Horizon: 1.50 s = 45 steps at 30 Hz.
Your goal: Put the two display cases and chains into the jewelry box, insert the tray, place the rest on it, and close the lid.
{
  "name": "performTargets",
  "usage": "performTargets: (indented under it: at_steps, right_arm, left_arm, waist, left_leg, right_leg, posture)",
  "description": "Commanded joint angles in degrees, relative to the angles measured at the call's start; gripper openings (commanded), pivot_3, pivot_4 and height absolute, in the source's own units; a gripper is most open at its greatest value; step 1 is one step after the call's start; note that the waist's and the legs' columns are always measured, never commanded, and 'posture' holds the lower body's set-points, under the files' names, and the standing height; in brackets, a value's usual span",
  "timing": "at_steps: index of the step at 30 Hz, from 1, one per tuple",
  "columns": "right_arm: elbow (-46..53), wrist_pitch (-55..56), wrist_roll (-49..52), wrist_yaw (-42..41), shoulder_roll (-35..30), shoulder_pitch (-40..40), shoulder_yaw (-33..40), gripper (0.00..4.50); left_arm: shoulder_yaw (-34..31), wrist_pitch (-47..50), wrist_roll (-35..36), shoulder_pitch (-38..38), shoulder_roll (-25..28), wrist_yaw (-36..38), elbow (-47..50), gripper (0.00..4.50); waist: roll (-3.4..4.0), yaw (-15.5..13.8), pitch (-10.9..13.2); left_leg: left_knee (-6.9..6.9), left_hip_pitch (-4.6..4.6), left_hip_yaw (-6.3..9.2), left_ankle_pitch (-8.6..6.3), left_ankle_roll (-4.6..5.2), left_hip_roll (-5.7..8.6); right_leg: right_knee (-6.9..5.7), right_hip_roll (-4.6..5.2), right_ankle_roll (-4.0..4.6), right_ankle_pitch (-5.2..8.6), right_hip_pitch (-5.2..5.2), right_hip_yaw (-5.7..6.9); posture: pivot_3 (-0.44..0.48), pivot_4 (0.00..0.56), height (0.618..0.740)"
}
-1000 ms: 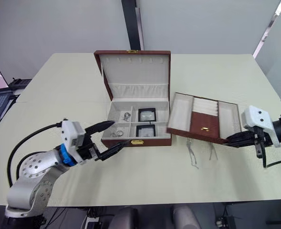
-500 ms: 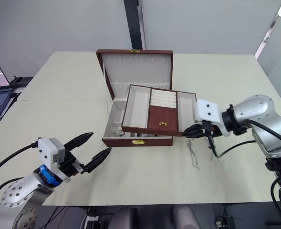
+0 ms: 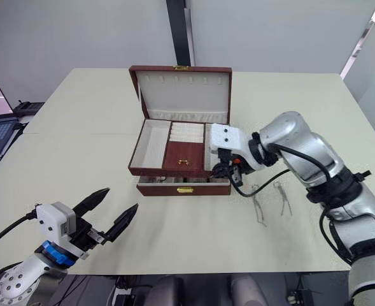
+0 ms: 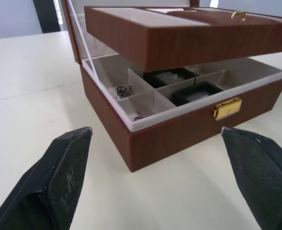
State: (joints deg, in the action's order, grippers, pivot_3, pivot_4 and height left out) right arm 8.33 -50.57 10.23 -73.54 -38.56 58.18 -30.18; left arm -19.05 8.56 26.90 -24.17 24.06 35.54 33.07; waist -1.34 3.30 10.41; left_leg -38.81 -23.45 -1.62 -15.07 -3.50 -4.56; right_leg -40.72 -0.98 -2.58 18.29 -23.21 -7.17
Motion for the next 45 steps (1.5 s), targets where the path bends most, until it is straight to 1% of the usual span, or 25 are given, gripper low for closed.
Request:
performTargets:
  at_steps: [1, 11, 17, 28, 45]
  right_arm:
    - [0.77, -2.53, -0.59, 1.01, 0.48, 2.49, -0.39, 0.04]
    - [0.15, -4.36, -1.32, 4.14, 1.84, 2.85, -1.46, 0.04]
    - [0.48, -2.06, -2.07, 3.58, 2.22, 2.58, -2.7, 0.04]
    - [-0.08, 0.18, -2.98, 3.17, 2.93, 2.37, -3.93, 0.04]
    - [-2.44, 2.55, -4.65, 2.94, 3.57, 2.08, -3.68, 0.04]
  left_arm:
    - [-0.8, -1.7, -0.33, -0.35, -0.17, -0.71, 1.32, 4.5]
    - [0.17, -0.91, -0.54, 0.0, -0.17, -2.52, 2.56, 4.5]
    - [0.49, 1.02, -0.06, 1.9, 0.76, -3.7, 3.35, 4.5]
    - [0.5, 3.67, 0.26, 1.93, 0.9, -5.14, 5.85, 4.5]
    - [1.28, 7.17, 0.39, 3.97, 1.3, -6.6, 7.73, 4.5]
  waist:
    - [0.0, -0.04, 0.0]
    - [0.0, 0.07, 0.0]
    - [0.0, 0.1, 0.0]
    - [-0.01, 0.13, 0.01]
    - [-0.02, 0.14, 0.02]
  left_leg:
    - [0.0, -0.01, 0.0, 0.0, 0.0, 0.0]
    - [0.01, -0.03, 0.01, 0.0, 0.0, 0.0]
    - [0.01, -0.03, 0.02, 0.0, 0.0, 0.0]
    - [0.02, -0.04, 0.03, 0.0, 0.0, 0.0]
    - [0.03, -0.04, 0.04, 0.0, 0.0, 0.0]
  right_leg:
    - [0.0, 0.0, 0.01, 0.0, 0.0, 0.01]
    - [0.0, 0.0, 0.01, 0.01, -0.02, 0.02]
    - [0.0, -0.01, 0.01, 0.01, -0.02, 0.03]
    - [0.0, -0.01, 0.01, 0.01, -0.02, 0.03]
    - [0.01, -0.01, 0.02, 0.01, -0.03, 0.03]
  posture:
    - [0.0, 0.15, 0.74]
    - [0.0, 0.15, 0.74]
    - [0.0, 0.15, 0.74]
    - [0.0, 0.15, 0.74]
    - [0.0, 0.15, 0.74]
